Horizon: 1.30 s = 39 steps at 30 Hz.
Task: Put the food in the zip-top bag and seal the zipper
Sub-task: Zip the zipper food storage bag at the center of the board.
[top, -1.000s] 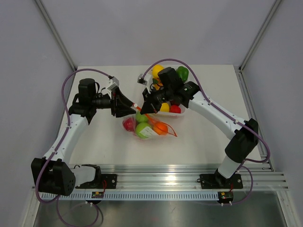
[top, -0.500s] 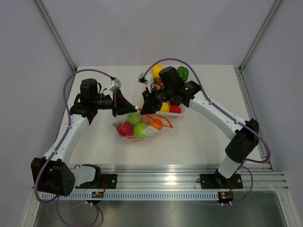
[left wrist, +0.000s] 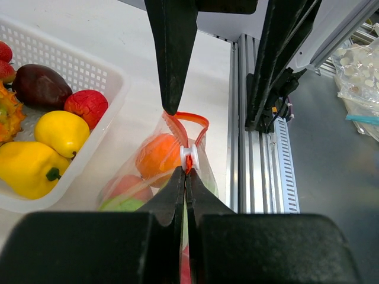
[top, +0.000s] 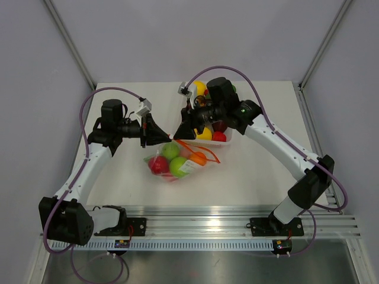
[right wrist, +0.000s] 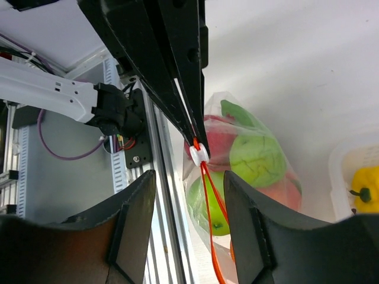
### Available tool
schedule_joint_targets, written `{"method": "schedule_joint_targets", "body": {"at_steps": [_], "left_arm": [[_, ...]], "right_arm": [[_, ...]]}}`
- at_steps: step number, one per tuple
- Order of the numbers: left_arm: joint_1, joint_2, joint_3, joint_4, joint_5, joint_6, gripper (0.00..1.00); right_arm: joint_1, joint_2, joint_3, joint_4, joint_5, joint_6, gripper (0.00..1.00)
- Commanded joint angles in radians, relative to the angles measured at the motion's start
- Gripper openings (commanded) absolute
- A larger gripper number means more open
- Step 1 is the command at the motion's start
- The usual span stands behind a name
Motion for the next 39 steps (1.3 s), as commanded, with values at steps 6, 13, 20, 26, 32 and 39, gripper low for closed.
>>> {"method": "schedule_joint_targets", "body": {"at_steps": [6,13,20,26,32,39], "left_arm": [[-0.005,-0.025,0.01,0.037,0.045,0.009,0.0],[-0.005,-0.031,0.01,0.045,0.043,0.0,0.0],[-0.005,-0.031,0.007,0.073,0.045,-0.024,0.0],[-0.005,-0.03,0.008,0.09,0.048,-0.04,0.0],[-0.005,-0.025,0.011,0.094,0.048,-0.047,0.0],[-0.005,-0.03,0.02,0.083,0.031,-0.046,0.0]], "right_arm": [[-0.006,0.041,0.04,0.135,-0.096,0.117,0.56],[-0.004,0.066,0.038,0.141,-0.114,0.127,0.48],[-0.004,0.084,0.035,0.129,-0.126,0.118,0.33],[-0.004,0.095,0.034,0.108,-0.142,0.103,0.36],[-0.004,0.08,0.009,0.123,-0.12,0.098,0.16],[-0.004,0.023,-0.045,0.109,-0.047,0.071,0.0]]}}
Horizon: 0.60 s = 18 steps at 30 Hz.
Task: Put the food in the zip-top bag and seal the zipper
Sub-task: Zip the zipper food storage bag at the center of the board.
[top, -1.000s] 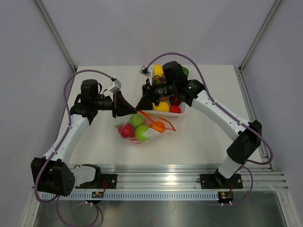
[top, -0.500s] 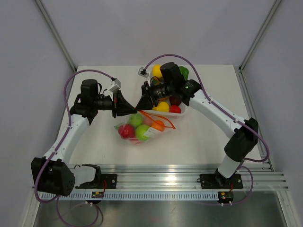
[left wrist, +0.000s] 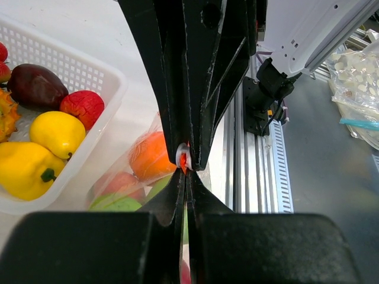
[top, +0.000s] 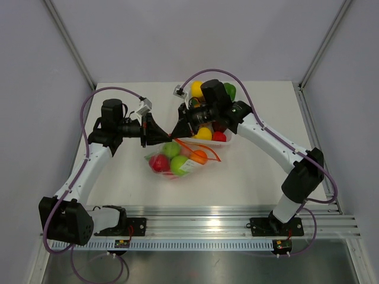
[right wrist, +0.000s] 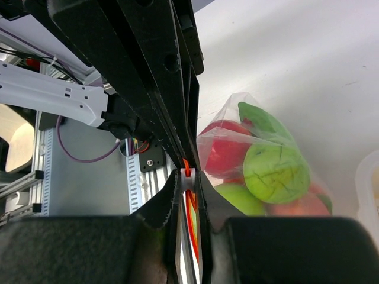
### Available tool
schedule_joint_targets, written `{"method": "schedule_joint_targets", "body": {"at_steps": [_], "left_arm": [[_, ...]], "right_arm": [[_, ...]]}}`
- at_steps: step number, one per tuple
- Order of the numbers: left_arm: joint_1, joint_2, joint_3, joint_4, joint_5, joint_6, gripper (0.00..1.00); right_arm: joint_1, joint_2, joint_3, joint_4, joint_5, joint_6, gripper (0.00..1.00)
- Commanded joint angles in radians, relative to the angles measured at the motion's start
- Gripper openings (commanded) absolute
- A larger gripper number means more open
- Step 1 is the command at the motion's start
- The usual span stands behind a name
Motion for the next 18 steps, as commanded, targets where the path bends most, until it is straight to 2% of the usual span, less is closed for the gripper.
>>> {"method": "schedule_joint_targets", "body": {"at_steps": [1,9,18], "left_arm": [[-0.001,-0.029,0.022,0.057,0.028,0.002,0.0],[0.034,-0.04,0.039,0.122,0.032,-0.057,0.0],[0.123,-0.06,0.097,0.169,-0.041,-0.145,0.0]], "right_arm": [[-0.003,-0.069,-0.036,-0.01,0.053,-0.038,0.0],[-0.003,-0.175,-0.162,-0.06,0.182,-0.076,0.0],[-0.003,-0.341,-0.337,-0.079,0.377,-0.075,0.0]]}}
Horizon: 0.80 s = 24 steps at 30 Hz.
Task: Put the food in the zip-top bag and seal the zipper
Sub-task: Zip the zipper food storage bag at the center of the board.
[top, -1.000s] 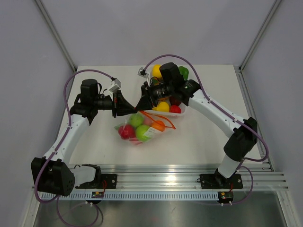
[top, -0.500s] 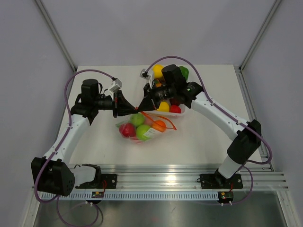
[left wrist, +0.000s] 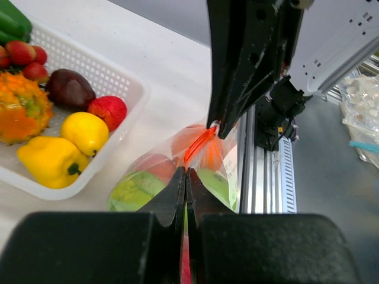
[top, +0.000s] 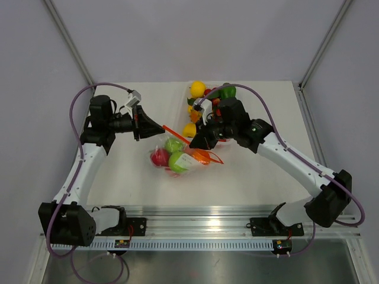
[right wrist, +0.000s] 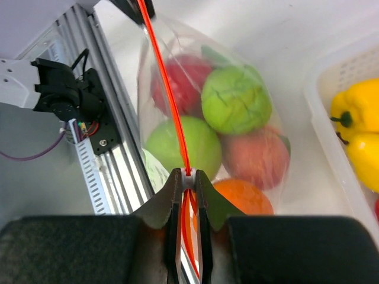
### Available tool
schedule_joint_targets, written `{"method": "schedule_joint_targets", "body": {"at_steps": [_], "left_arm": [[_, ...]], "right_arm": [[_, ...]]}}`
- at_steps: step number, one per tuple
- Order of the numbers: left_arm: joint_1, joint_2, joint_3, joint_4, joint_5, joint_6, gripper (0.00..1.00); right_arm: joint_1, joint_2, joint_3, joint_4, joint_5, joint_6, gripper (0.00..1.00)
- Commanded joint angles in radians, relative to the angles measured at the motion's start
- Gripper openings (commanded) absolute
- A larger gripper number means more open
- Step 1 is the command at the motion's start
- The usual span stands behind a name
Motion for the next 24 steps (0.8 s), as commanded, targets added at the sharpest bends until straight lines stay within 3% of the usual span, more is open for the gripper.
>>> {"method": "schedule_joint_targets", "body": {"at_steps": [1,11,19,24], "left_arm": [[0.053,-0.049,0.075,0.136,-0.046,-0.079,0.0],[0.074,-0.037,0.082,0.216,-0.294,-0.191,0.0],[0.076,-0.028,0.062,0.292,-0.373,-0.249,0.0],[0.076,-0.026,0.058,0.318,-0.374,-0.272,0.0]], "right_arm": [[-0.004,-0.106,-0.069,-0.067,0.131,-0.024,0.0],[-0.004,-0.31,-0.29,-0.064,0.263,0.082,0.0],[-0.004,-0.433,-0.428,-0.039,0.288,0.197,0.0],[-0.004,-0.427,-0.437,-0.03,0.284,0.214,0.0]]}}
